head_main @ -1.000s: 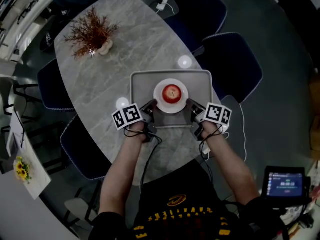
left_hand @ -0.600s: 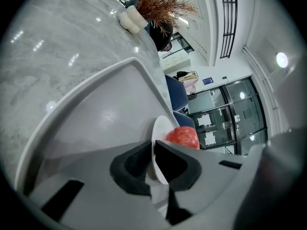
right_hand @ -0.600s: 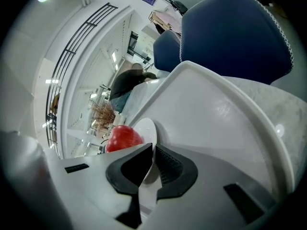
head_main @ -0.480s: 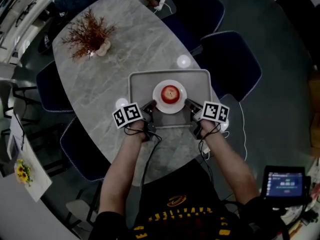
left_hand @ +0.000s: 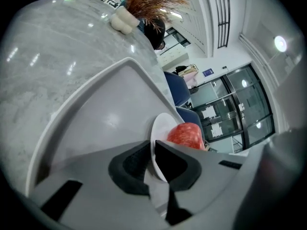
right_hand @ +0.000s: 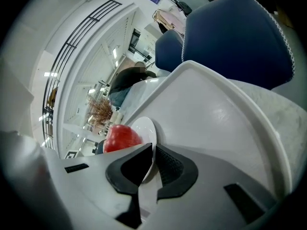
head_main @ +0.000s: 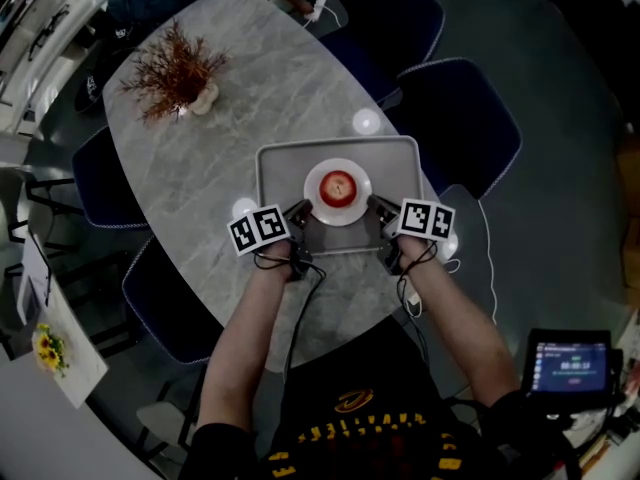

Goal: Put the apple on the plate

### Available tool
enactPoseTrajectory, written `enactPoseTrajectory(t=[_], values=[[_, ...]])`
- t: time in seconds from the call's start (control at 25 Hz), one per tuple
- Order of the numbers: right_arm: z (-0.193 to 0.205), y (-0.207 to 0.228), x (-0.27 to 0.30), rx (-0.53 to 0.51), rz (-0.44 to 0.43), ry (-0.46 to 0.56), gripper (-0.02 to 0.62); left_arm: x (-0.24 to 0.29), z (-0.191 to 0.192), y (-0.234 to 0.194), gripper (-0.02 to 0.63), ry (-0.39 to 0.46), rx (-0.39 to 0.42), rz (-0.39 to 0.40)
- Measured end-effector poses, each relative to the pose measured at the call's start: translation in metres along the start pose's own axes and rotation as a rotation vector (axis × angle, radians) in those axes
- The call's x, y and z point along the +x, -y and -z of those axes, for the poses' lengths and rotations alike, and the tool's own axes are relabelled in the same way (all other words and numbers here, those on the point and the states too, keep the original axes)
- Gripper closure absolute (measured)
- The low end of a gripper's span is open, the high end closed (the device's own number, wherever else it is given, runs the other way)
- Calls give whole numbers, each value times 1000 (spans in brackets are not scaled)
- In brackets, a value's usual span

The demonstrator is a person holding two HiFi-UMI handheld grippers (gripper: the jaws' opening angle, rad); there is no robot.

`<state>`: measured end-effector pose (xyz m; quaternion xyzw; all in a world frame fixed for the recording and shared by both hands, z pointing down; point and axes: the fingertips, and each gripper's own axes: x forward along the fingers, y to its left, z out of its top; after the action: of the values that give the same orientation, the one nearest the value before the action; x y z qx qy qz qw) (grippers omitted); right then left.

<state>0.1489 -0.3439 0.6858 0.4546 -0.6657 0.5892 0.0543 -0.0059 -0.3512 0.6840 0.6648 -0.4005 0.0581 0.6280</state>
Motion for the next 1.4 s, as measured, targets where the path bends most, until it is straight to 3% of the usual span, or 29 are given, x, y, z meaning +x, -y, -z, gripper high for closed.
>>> enactPoseTrajectory(t=[0.28,0.52,0.64,0.8,0.96,1.08,1.4], values=[[0,-3,-4,-296,139,-51,567,-15,-6,-1,568,38,199,-144],[-3,-14,-32,-427,171,41,568,-58,-6,14,568,158,325,-182],[-3,-41,-52,-494,107,118,568,-82,5,32,569,186,401,-127],[15,-77,-78,-566,43,164,568,-106,42,53,569,168,422,-25],[54,-120,-98,-573,-71,175,589,-139,80,82,569,150,438,107],[70,-151,-117,-581,-138,198,589,-166,94,120,569,162,514,199],[125,-211,-171,-691,-185,357,589,-229,139,154,586,219,765,242]])
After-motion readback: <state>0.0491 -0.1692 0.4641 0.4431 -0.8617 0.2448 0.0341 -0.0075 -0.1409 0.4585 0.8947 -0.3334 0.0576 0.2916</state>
